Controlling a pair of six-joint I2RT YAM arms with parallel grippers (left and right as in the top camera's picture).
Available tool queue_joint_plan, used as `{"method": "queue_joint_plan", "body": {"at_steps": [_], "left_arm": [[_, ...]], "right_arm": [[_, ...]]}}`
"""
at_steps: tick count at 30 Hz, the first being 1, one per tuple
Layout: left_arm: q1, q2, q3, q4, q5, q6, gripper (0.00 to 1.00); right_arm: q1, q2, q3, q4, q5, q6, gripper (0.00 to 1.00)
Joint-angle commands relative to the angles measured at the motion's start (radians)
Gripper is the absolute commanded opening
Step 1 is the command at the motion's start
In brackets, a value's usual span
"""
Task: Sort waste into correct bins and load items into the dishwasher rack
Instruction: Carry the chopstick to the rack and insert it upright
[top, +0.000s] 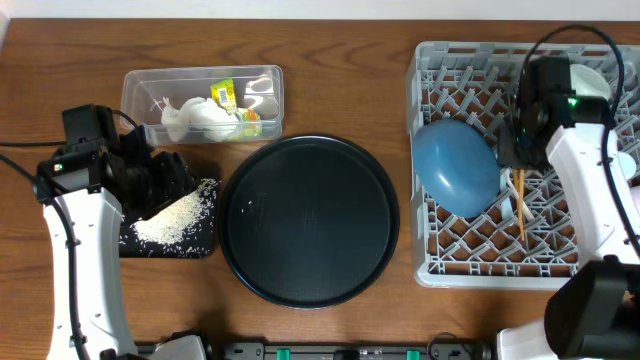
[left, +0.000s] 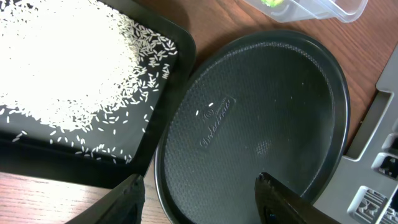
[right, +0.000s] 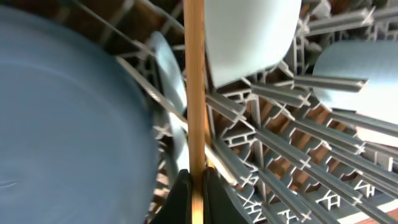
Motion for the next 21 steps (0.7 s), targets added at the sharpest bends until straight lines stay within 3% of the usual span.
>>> {"method": "queue_joint_plan", "body": {"at_steps": [1, 21], "left_arm": [[0.0, -0.005, -0.016, -0.002, -0.006, 0.005, 0.59], [0.0, -0.005, -0.016, -0.003, -0.005, 0.005, 0.59]], "right_arm": [[-0.036, -0.015, -0.045, 0.033, 0.014, -0.029, 0.01], [-0.05, -0.015, -0.085, 0.087, -0.08, -0.178, 0.02]]}}
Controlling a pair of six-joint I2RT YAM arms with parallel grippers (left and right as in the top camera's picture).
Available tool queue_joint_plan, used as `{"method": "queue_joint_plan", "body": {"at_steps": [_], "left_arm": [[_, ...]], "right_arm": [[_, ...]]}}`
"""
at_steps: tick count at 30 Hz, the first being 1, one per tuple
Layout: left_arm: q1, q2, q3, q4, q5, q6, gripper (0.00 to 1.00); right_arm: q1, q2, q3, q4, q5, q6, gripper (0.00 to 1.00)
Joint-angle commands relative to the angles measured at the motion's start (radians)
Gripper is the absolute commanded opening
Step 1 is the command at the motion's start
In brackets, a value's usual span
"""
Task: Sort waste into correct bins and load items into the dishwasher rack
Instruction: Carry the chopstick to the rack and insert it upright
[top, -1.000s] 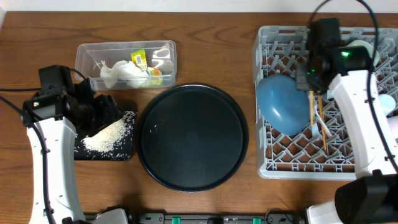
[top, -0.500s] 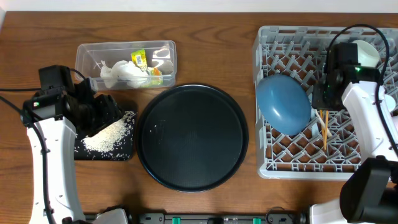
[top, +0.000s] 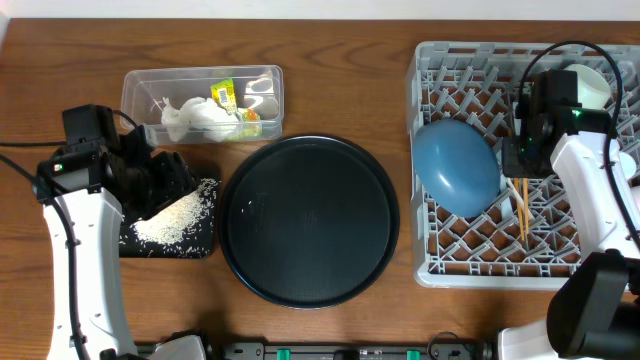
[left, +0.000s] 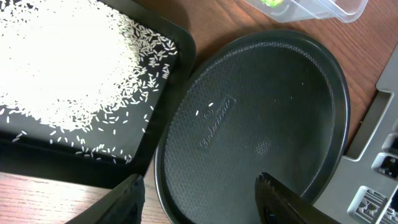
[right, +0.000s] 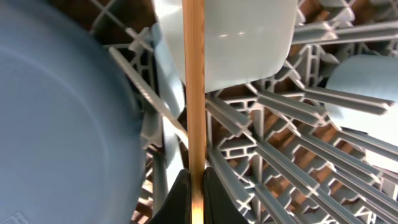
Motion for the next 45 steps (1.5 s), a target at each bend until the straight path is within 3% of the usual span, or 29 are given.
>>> {"method": "queue_joint_plan", "body": {"at_steps": [1, 30, 36, 45], "left_arm": [[0.0, -0.005, -0.016, -0.002, -0.006, 0.005, 0.59], [0.0, -0.005, -0.016, -0.002, -0.006, 0.005, 0.59], [0.0, -0.005, -0.016, -0.002, -0.006, 0.005, 0.59], [0.0, -0.005, -0.016, 0.0, -0.006, 0.005, 0.59]], "right_arm": [[-0.007, -0.015, -0.013, 0.002, -0.031, -0.035, 0.03], [-0.01, -0.018, -0.028, 0.008, -0.03, 0.005, 0.01], [-0.044, -0.061, -0.027, 0.039, -0.031, 0.043, 0.01], [-0.12, -0.099, -0.029, 0.053, -0.031, -0.024, 0.01]]}}
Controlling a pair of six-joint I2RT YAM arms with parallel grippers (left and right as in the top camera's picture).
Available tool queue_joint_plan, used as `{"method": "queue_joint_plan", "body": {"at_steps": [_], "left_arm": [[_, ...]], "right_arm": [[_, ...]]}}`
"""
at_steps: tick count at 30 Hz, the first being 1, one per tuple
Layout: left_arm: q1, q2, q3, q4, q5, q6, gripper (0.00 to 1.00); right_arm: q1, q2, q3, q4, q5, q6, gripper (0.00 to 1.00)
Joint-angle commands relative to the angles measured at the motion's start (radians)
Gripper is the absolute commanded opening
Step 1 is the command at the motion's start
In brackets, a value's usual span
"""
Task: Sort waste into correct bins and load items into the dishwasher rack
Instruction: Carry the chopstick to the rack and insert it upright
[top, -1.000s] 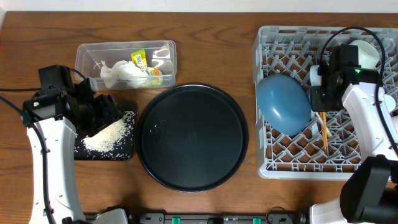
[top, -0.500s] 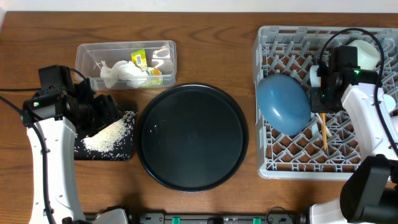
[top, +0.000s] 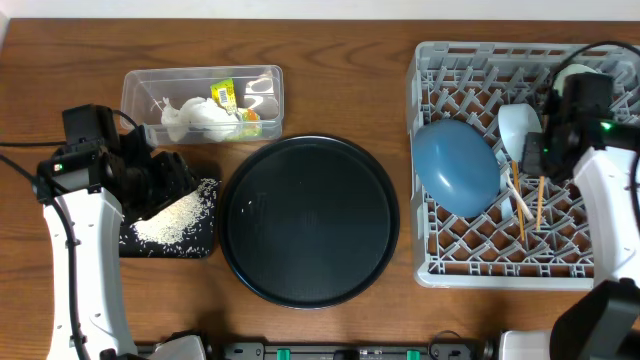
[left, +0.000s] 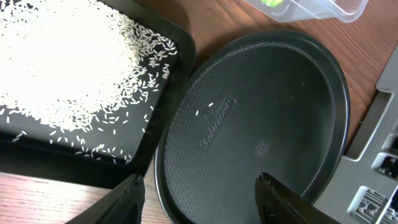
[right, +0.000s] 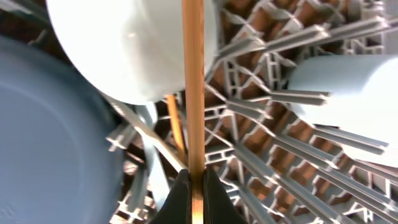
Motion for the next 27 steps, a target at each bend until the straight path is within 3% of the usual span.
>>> {"method": "queue_joint_plan", "body": {"at_steps": [1, 12, 16, 27], "left_arm": [[0.0, -0.005, -0.016, 0.0, -0.006, 0.005, 0.59], [0.0, -0.005, -0.016, 0.001, -0.006, 0.005, 0.59], [0.0, -0.005, -0.016, 0.001, -0.006, 0.005, 0.59], [0.0, -0.005, -0.016, 0.001, -0.006, 0.005, 0.59]], "right_arm": [[-0.028, 0.0, -0.005, -0.001, -0.001, -0.059, 0.01], [-0.043, 0.04, -0.019, 0.009, 0.019, -0.163, 0.01], [-0.043, 0.04, -0.039, 0.021, 0.019, -0.166, 0.08], [-0.054, 0.04, -0.088, 0.059, 0.019, -0.161, 0.08]]}}
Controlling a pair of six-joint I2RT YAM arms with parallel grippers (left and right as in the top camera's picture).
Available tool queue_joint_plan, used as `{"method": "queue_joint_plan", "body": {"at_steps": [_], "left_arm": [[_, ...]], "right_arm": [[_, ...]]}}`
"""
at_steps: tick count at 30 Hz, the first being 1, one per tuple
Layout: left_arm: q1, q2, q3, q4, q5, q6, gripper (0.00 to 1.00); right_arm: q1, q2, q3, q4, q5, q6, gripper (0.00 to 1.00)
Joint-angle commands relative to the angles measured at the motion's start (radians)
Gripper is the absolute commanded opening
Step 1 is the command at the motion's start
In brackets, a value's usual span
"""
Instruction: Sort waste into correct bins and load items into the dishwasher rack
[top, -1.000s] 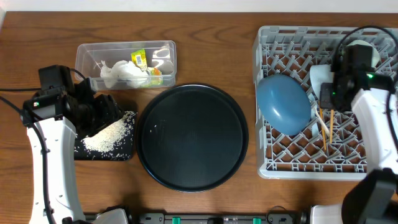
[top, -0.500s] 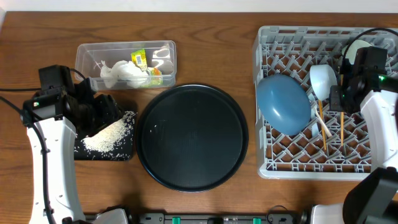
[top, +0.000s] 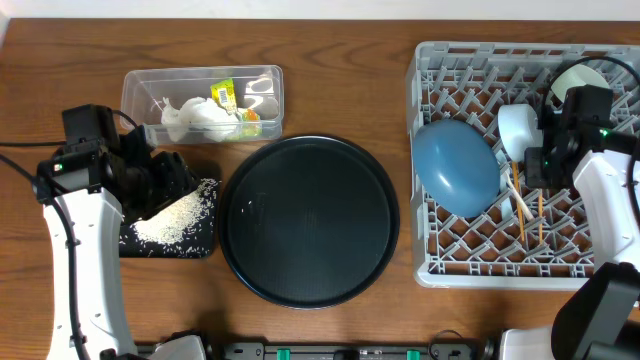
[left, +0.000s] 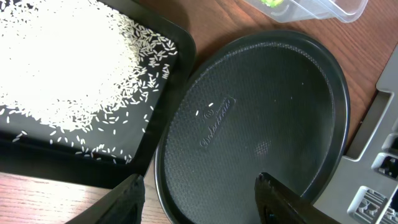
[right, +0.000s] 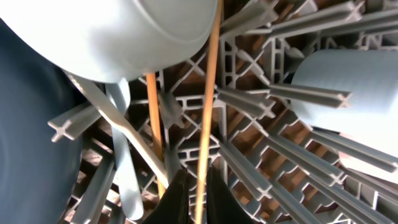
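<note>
The grey dishwasher rack (top: 430, 272) holds a blue bowl (top: 457, 165), a white cup (top: 517, 128) and two wooden chopsticks. My right gripper (top: 541, 168) hovers over the rack, its jaws slightly open. One chopstick (right: 208, 93) lies low among the rack ribs, loose in the gap between the fingers, beside the other chopstick (right: 153, 124). My left gripper (left: 202, 205) is open and empty over the edge where the black rice tray (left: 62, 62) meets the round dark pan (left: 261, 124).
A clear bin (top: 202, 100) with wrappers and white scraps stands at the back left. A second pale cup (top: 575, 78) sits in the rack's far right corner. A pale spoon handle (right: 121, 162) lies among the rack ribs. The round pan (top: 308, 220) fills the table's middle.
The right gripper let go of the chopstick, which now lies lower in the rack, tilted, next to the first one. The left arm has not moved.
The right gripper was shut on a chopstick beside the blue bowl. It then held it further right, near the white cup. Now the chopstick rests in the rack beside the other one. The left gripper stayed open over the tray and pan edge throughout.
</note>
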Motion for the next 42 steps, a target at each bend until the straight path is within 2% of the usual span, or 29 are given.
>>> {"method": "queue_joint_plan", "body": {"at_steps": [1, 7, 12, 15, 16, 19, 21, 24, 25, 26, 29, 32, 36, 42], "left_arm": [[0.0, -0.005, -0.016, 0.0, -0.006, 0.005, 0.59], [0.0, -0.005, -0.016, 0.0, -0.006, 0.005, 0.59], [-0.001, -0.005, -0.016, 0.0, -0.006, 0.005, 0.59], [-0.004, -0.005, -0.014, 0.008, -0.005, 0.005, 0.59], [-0.012, -0.005, -0.01, 0.014, -0.005, 0.005, 0.65], [-0.063, -0.005, 0.014, 0.032, -0.006, 0.006, 0.73], [-0.13, -0.005, 0.033, 0.053, -0.022, 0.006, 0.81], [-0.267, -0.005, 0.057, 0.085, -0.134, 0.005, 0.96], [-0.314, -0.005, 0.064, 0.097, -0.172, 0.005, 0.99], [-0.357, -0.002, 0.069, 0.106, -0.211, 0.006, 0.98], [-0.473, 0.015, 0.087, 0.109, -0.345, 0.006, 0.98], [-0.533, 0.032, 0.086, 0.072, -0.42, 0.006, 0.98], [-0.537, 0.04, 0.083, -0.032, -0.424, 0.005, 0.98], [-0.503, 0.029, 0.041, -0.152, -0.424, -0.03, 0.98]], "right_arm": [[-0.02, 0.006, -0.007, 0.004, 0.011, -0.01, 0.08], [-0.02, 0.006, -0.007, 0.011, 0.0, 0.068, 0.1], [-0.02, -0.017, 0.017, -0.013, -0.154, 0.08, 0.17], [-0.02, -0.052, 0.038, -0.019, -0.24, 0.08, 0.31], [-0.02, -0.069, 0.045, -0.019, -0.274, 0.08, 0.39], [-0.02, -0.125, 0.049, -0.012, -0.394, 0.079, 0.59], [-0.02, -0.154, 0.049, -0.001, -0.467, 0.077, 0.67], [-0.02, -0.177, 0.049, 0.018, -0.531, 0.076, 0.75], [-0.02, -0.178, 0.049, 0.022, -0.533, 0.077, 0.85], [-0.02, -0.177, 0.049, 0.023, -0.533, 0.077, 0.98], [-0.02, -0.177, 0.049, 0.01, -0.532, 0.09, 0.99], [-0.02, -0.179, 0.049, -0.029, -0.527, 0.148, 0.99], [-0.022, -0.179, 0.049, -0.119, -0.459, 0.225, 0.99], [-0.015, -0.206, 0.025, -0.192, -0.453, 0.226, 0.99]]}}
